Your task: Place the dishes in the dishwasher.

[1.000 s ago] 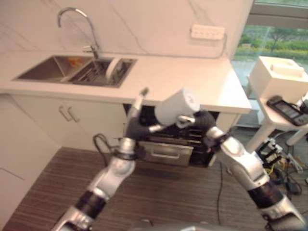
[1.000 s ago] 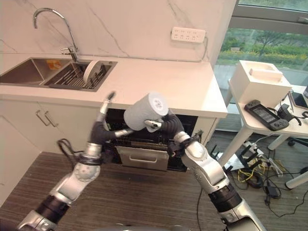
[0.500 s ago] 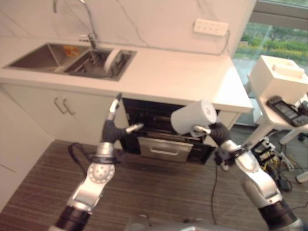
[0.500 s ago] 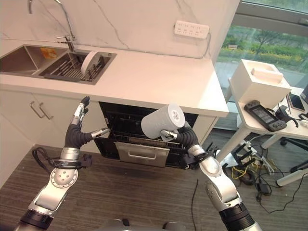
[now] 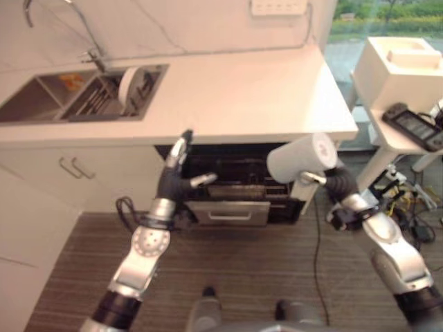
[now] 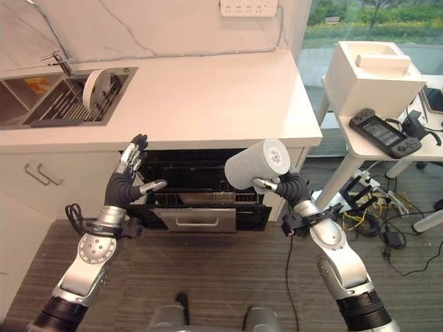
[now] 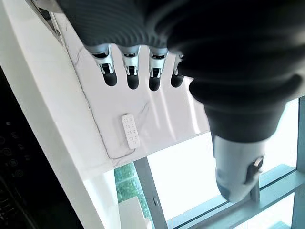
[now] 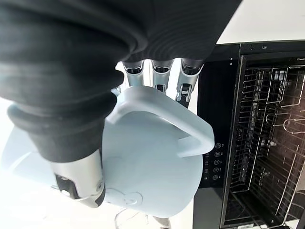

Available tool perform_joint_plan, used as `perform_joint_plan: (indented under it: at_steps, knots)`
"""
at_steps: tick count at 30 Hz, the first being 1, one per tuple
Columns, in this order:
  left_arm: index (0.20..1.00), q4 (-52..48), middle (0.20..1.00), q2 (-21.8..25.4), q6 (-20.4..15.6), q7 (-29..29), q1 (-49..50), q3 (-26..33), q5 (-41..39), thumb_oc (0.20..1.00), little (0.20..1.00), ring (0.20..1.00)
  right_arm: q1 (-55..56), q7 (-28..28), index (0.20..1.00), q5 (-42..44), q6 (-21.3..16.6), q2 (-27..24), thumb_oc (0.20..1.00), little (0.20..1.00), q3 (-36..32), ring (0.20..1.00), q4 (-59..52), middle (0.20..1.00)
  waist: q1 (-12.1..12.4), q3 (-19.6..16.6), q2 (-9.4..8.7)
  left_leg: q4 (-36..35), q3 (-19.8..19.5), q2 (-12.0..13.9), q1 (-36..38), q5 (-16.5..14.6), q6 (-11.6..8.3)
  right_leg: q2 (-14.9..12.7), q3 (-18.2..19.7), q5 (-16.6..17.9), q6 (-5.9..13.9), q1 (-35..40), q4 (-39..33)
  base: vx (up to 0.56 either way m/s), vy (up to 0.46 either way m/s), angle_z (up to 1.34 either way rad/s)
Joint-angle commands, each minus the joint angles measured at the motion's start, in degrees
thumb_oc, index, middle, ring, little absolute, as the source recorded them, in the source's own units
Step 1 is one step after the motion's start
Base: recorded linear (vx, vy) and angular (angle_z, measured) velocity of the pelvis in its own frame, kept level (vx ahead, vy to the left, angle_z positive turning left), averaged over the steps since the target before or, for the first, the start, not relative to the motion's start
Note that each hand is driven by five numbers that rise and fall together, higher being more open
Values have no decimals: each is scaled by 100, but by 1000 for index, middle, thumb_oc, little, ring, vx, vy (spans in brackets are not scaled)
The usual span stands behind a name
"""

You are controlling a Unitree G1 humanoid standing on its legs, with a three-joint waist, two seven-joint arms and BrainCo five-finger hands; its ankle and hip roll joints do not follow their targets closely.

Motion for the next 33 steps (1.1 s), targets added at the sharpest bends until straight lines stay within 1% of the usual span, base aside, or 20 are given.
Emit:
perform_joint_plan:
  at_steps: [1, 4, 5, 6, 7, 8, 9, 10, 12, 13, 14, 16, 17, 18, 19, 20, 26, 27, 28, 33]
  knots:
    - [1000, -20, 1000, 326, 95, -545, -22, 34, -403, 1000, 1000, 1000, -173, 31, 200, -21, -311, 194, 200, 200, -147, 200, -438, 200, 52, -414, -61, 298, -141, 44, 44, -154, 94, 86, -327, 755, 171, 173, -599, 91, 177, 7]
    - [1000, 79, 1000, 479, 388, -935, -152, 12, -376, 1000, 1000, 1000, -191, 36, 200, -66, -244, 197, 200, 200, -169, 200, -437, 200, 14, -414, -43, 298, -129, -24, 105, -221, 148, 28, -294, 782, 223, 177, -599, 86, 158, -1]
    - [1000, 105, 1000, 557, 449, -1004, -174, 16, -281, 1000, 1000, 1000, -179, 75, 200, -82, -198, 188, 200, 200, -205, 200, -453, 200, -1, -418, -38, 298, -103, -35, 124, -250, 166, 6, -279, 784, 244, 176, -599, 97, 164, -10]
    - [1000, 148, 1000, 650, 596, -1153, -202, 26, -169, 1000, 1000, 1000, -154, 107, 200, -111, -155, 178, 200, 200, -228, 200, -460, 200, -11, -422, -35, 298, -67, -42, 141, -274, 184, -27, -271, 797, 268, 166, -599, 107, 198, -14]
    - [1000, 299, 1000, 820, 863, -1306, -274, -10, 83, 1000, 1000, 1000, -141, 164, 200, -93, -107, 141, 200, 200, -260, 200, -457, 200, -38, -423, -26, 298, 10, -37, 148, -298, 202, -83, -283, 828, 307, 129, -599, 85, 170, -14]
    - [1000, 354, 1000, 864, 981, -1397, -304, -30, 134, 1000, 1000, 1000, -146, 164, 200, -83, -91, 130, 200, 200, -260, 200, -459, 200, -48, -424, -23, 298, 30, -33, 148, -303, 204, -98, -288, 835, 316, 119, -599, 64, 141, -13]
    - [1000, 472, 1000, 939, 1181, -1505, -392, -111, 210, 1000, 1000, 1000, -167, 174, 200, -74, -74, 124, 200, 200, -251, 200, -446, 200, -72, -423, -19, 298, 71, -25, 148, -313, 209, -123, -290, 849, 337, 96, -599, 42, 123, -6]
    - [1000, 688, 1000, 1065, 1633, -1707, -544, -246, 407, 1000, 1000, 1000, -228, 185, 200, -67, -67, 108, 200, 200, -215, 200, -397, 200, -98, -419, -5, 298, 160, -5, 155, -328, 220, -166, -295, 880, 370, 52, -599, 38, 135, -4]
    - [1000, 980, 1000, 1182, 1845, -1774, -755, -463, 589, 1000, 1000, 1000, -316, 208, 200, -43, -1, 73, 200, 200, -176, 200, -401, 200, -144, -417, 22, 298, 210, -3, 156, -352, 236, -191, -271, 887, 396, 15, -599, 25, 106, -11]
    - [1000, 1118, 1000, 1209, 2084, -1962, -864, -582, 657, 1000, 1000, 1000, -359, 211, 200, -39, 42, 59, 200, 200, -136, 200, -406, 200, -175, -427, 36, 298, 248, 4, 161, -365, 243, -203, -261, 885, 406, 0, -599, 24, 80, -15]
    - [1000, 1206, 1000, 1227, 2213, -2070, -936, -662, 724, 1000, 1000, 1000, -386, 226, 200, -40, 65, 49, 200, 200, -120, 200, -410, 200, -193, -426, 44, 298, 275, 12, 163, -373, 247, -211, -244, 888, 414, -16, -599, 20, 80, -14]
    - [1000, 1349, 1000, 1184, 2497, -2352, -1060, -792, 797, 1000, 1000, 1000, -434, 253, 200, -45, 78, 40, 200, 200, -86, 200, -387, 200, -221, -422, 57, 298, 301, 16, 169, -391, 261, -208, -202, 884, 419, -31, -599, 10, 62, -8]
    - [1000, 1439, 1000, 1156, 2636, -2442, -1134, -915, 993, 1000, 1000, 1000, -454, 280, 200, -61, 91, 47, 200, 200, -71, 200, -371, 200, -244, -420, 68, 298, 313, 18, 182, -400, 268, -199, -173, 876, 421, -26, -599, 29, 56, -9]
    - [1000, 1589, 1000, 1093, 2831, -2530, -1193, -1066, 988, 1000, 1000, 1000, -476, 296, 200, -69, 116, 61, 200, 200, -20, 200, -379, 200, -273, -415, 64, 298, 320, 13, 212, -420, 277, -187, -142, 873, 427, -14, -599, 44, 47, -8]
    - [1000, 1723, 1000, 1041, 2889, -2617, -1227, -1131, 1178, 1000, 1000, 1000, -483, 321, 200, -73, 125, 57, 200, 200, 6, 200, -370, 200, -279, -411, 62, 298, 324, 11, 236, -432, 285, -180, -128, 862, 430, 7, -599, 67, 40, -5]
    - [1000, 1955, 1000, 979, 2944, -2580, -1278, -1285, 1205, 1000, 1000, 1000, -497, 376, 200, -50, 146, 33, 200, 200, 48, 200, -372, 200, -314, -409, 57, 298, 333, 16, 265, -439, 285, -156, -94, 857, 430, 32, -599, 63, 28, -5]
    - [1000, 2973, 1000, 641, 2970, -2459, -1517, -1632, 1921, 1000, 1000, 1000, -545, 539, 200, -66, 204, 63, 200, 200, 203, 200, -387, 200, -386, -376, 28, 298, 403, 87, 366, -435, 277, -73, -27, 837, 420, 98, -599, 61, 5, -13]
    - [1000, 3454, 1000, 515, 2928, -2324, -1640, -1699, 2100, 1000, 1000, 1000, -612, 601, 200, -97, 279, 95, 200, 200, 250, 200, -380, 200, -427, -380, 17, 298, 427, 101, 390, -430, 273, -39, 2, 836, 412, 110, -599, 65, 5, -8]
    - [1000, 3544, 1000, 487, 2920, -2302, -1662, -1702, 2153, 1000, 1000, 1000, -624, 604, 200, -104, 298, 99, 200, 200, 261, 200, -386, 200, -436, -382, 15, 298, 432, 105, 398, -430, 273, -33, 8, 833, 410, 116, -599, 76, 8, -8]
    - [1000, 4464, 1000, 254, 2685, -1825, -1855, -1635, 2407, 1000, 1000, 1000, -628, 730, 200, -166, 473, 161, 200, 200, 351, 200, -411, 200, -522, -437, -2, 298, 495, 142, 497, -430, 255, 8, 42, 809, 404, 191, -599, 98, 3, -7]
